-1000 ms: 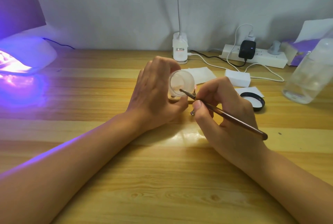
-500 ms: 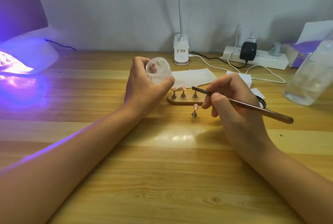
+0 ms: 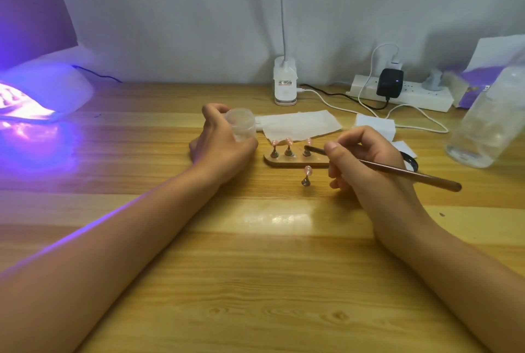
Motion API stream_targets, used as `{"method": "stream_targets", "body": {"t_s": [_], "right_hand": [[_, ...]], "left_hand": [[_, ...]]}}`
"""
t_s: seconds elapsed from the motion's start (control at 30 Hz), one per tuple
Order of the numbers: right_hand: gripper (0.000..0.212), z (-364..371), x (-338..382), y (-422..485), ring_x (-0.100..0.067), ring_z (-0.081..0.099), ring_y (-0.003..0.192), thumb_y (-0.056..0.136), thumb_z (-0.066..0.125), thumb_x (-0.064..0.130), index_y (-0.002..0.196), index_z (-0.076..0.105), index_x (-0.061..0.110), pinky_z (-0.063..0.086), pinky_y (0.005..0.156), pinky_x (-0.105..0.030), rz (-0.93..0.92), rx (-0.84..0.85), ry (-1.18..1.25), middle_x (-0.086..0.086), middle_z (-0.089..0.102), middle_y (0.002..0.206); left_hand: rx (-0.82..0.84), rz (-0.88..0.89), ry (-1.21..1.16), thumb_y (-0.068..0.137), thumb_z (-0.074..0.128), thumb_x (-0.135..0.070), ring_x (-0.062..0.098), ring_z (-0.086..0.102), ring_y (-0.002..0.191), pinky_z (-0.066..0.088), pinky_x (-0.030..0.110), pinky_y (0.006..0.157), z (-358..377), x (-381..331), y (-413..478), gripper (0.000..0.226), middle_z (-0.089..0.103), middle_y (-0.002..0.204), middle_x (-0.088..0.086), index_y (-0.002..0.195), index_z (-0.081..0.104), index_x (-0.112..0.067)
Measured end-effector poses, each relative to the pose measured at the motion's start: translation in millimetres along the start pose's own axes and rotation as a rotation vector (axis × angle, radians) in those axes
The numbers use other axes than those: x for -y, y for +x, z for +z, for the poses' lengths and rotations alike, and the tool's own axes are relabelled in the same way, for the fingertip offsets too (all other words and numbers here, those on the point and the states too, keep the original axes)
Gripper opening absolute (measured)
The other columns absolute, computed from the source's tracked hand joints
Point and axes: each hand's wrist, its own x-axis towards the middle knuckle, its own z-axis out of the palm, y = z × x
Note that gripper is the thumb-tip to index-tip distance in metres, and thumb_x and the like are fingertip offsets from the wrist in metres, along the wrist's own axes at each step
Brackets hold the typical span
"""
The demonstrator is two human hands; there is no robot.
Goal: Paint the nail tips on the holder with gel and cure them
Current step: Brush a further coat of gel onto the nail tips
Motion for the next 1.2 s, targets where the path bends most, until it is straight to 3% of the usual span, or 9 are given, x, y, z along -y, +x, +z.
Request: {"method": "stream_targets", "body": {"t_s": [0.17,0.27,0.33,0.47,0.57,0.7,0.83,1.07,1.2], "right_hand": [[0.007,-1.8,-1.8,2.2,-0.005,0.061,0.057,0.092,0.062,0.021,0.094,0.059,0.016,0.054,0.055,-0.021,0.072,0.006,0.054,0.002,0.069,0.066],[0.002,-2.3,-2.7,2.5,-0.004,0.061,0.060,0.093,0.061,0.016,0.095,0.059,0.016,0.056,0.058,-0.023,0.057,0.020,0.041,0.003,0.071,0.074],[0.005,-2.7,-3.0,3.0,-0.004,0.062,0.065,0.092,0.063,0.015,0.096,0.060,0.016,0.055,0.057,-0.022,0.035,0.023,0.025,0.005,0.069,0.077],[0.012,-1.2,-3.5,2.7,0.002,0.060,0.061,0.089,0.067,0.023,0.092,0.060,0.014,0.050,0.053,-0.017,0.035,-0.015,0.050,0.011,0.066,0.068],[0.013,-2.2,-5.6,3.3,0.000,0.052,0.051,0.089,0.068,0.023,0.083,0.057,0.017,0.047,0.049,-0.020,0.057,-0.071,0.033,0.012,0.058,0.057],[0.014,-3.3,-6.9,4.5,-0.004,0.048,0.045,0.088,0.063,0.019,0.078,0.053,0.017,0.043,0.047,-0.025,0.097,-0.064,-0.018,0.009,0.049,0.051],[0.015,-2.5,-6.0,4.8,-0.005,0.045,0.044,0.087,0.060,0.018,0.076,0.052,0.013,0.040,0.050,-0.031,0.116,-0.030,-0.029,0.006,0.045,0.052],[0.014,-1.1,-5.2,3.7,-0.005,0.045,0.049,0.085,0.061,0.017,0.075,0.052,0.012,0.040,0.045,-0.019,0.080,0.013,-0.066,0.006,0.048,0.054],[0.016,-0.3,-3.4,2.7,-0.012,0.046,0.056,0.085,0.064,0.017,0.078,0.051,0.011,0.040,0.053,-0.032,0.048,0.032,-0.107,0.002,0.051,0.060]], "left_hand": [[0.012,0.045,0.054,0.086,0.068,-0.032,0.029,0.050,0.122,0.038,0.046,0.106,3.0,0.3,0.5,0.064,0.048,0.133,0.002,0.133,0.027,-0.019],[-0.168,0.208,0.039,0.085,0.070,-0.031,0.025,0.043,0.122,0.038,0.041,0.103,0.8,-4.3,-3.4,0.059,0.043,0.131,0.005,0.131,0.038,-0.012],[-0.244,0.439,0.005,0.087,0.068,-0.025,0.024,0.048,0.108,0.044,0.040,0.093,-0.8,-10.0,-10.9,0.044,0.048,0.117,0.006,0.121,0.048,-0.006],[-0.061,0.758,0.123,0.087,0.059,-0.033,0.012,0.048,0.073,0.046,0.038,0.060,5.6,-18.7,-37.0,0.021,0.052,0.081,-0.010,0.099,0.056,-0.017],[0.137,0.778,0.173,0.083,0.056,-0.044,0.003,0.046,0.061,0.040,0.028,0.053,8.8,-19.4,-44.4,0.022,0.051,0.071,-0.013,0.097,0.051,-0.028],[0.341,0.762,0.191,0.084,0.063,-0.040,-0.003,0.050,0.063,0.036,0.026,0.057,9.1,-15.0,-38.3,0.015,0.056,0.069,-0.014,0.092,0.052,-0.034],[0.371,0.744,0.158,0.085,0.066,-0.032,-0.004,0.051,0.064,0.035,0.026,0.058,11.3,-12.6,-35.1,0.017,0.054,0.068,-0.017,0.087,0.050,-0.039],[0.377,0.762,0.105,0.085,0.066,-0.027,-0.005,0.050,0.063,0.034,0.025,0.056,10.3,-12.1,-34.1,0.020,0.053,0.066,-0.019,0.085,0.050,-0.039],[0.377,0.775,0.085,0.084,0.066,-0.023,-0.004,0.051,0.063,0.034,0.022,0.055,9.6,-12.2,-34.0,0.023,0.053,0.066,-0.022,0.084,0.050,-0.039]]}}
